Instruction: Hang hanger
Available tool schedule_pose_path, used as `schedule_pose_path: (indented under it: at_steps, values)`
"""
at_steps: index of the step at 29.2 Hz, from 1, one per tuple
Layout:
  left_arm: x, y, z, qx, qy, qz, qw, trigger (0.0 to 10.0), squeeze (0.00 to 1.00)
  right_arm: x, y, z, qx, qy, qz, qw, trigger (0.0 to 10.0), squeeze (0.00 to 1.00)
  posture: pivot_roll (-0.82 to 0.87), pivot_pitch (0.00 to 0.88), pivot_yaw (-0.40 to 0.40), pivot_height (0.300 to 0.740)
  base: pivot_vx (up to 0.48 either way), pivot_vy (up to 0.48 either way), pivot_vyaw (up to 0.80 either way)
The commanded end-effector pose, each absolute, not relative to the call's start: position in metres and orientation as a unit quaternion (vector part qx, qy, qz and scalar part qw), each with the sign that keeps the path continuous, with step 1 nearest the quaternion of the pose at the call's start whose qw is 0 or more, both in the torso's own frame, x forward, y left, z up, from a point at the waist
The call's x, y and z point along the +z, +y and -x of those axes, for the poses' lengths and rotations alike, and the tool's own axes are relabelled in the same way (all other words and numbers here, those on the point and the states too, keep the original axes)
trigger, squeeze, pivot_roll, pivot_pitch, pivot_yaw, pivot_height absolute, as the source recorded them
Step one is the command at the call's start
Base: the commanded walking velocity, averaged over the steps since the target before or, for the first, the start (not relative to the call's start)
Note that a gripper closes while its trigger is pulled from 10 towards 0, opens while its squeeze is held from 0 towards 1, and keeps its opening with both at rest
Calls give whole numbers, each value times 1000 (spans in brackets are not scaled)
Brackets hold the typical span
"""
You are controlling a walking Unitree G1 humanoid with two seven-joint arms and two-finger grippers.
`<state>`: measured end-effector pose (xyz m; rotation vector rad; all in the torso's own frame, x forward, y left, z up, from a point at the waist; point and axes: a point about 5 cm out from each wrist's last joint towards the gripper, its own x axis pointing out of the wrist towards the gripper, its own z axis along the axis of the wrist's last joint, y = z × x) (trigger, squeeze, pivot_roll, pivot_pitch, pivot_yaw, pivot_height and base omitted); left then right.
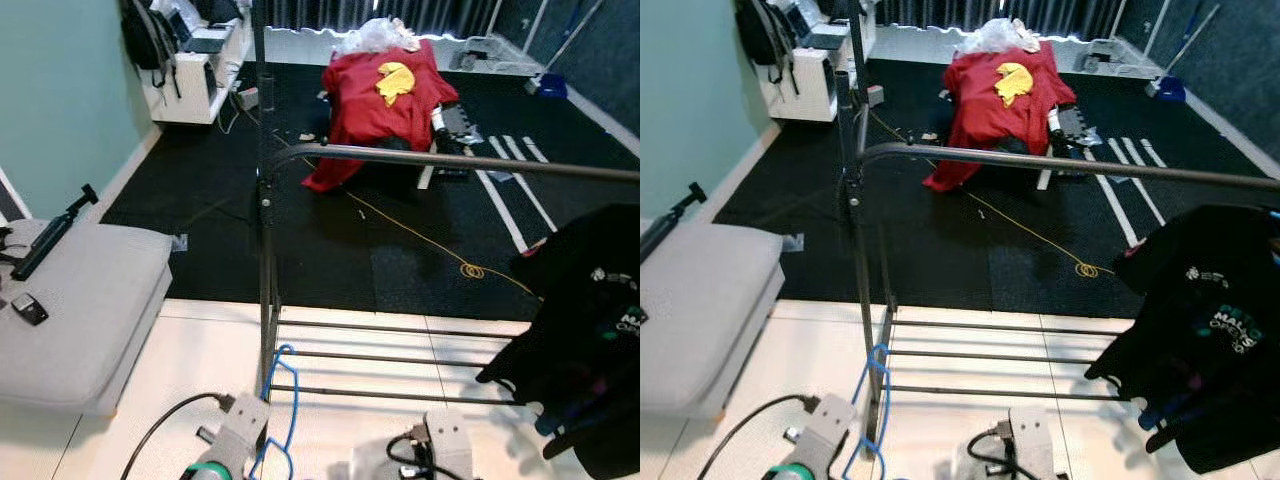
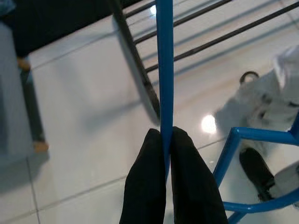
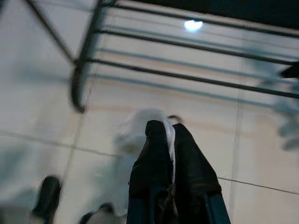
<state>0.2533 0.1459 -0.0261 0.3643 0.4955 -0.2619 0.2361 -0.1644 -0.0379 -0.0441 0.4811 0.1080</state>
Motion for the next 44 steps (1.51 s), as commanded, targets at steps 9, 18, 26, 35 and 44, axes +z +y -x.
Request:
schedule_pose_path:
  at_steps: [9, 18, 26, 35, 44]
  values:
    - [-31, 144, -249, -133, 248, -181, 942, 10000, 0, -40, -168, -233, 51, 242, 24, 969, 10000, 0, -144, 116, 44, 740, 0, -345, 0]
    - [-31, 143, -249, -132, 248, -181, 943, 10000, 0, -41, -168, -232, 52, 242, 25, 968, 10000, 0, -146, 115, 44, 740, 0, -399, 0]
    - [-32, 143, -250, -132, 248, -180, 943, 10000, 0, -41, -168, -232, 53, 242, 26, 968, 10000, 0, -149, 110, 43, 740, 0, -338, 0]
    - [-30, 142, -254, -121, 249, -164, 947, 10000, 0, -40, -168, -234, 54, 240, 27, 969, 10000, 0, -150, 105, 43, 740, 0, -30, 0]
    - [-29, 142, -255, -117, 246, -164, 948, 10000, 0, -39, -168, -235, 55, 239, 27, 969, 10000, 0, -150, 105, 42, 740, 0, 0, 0]
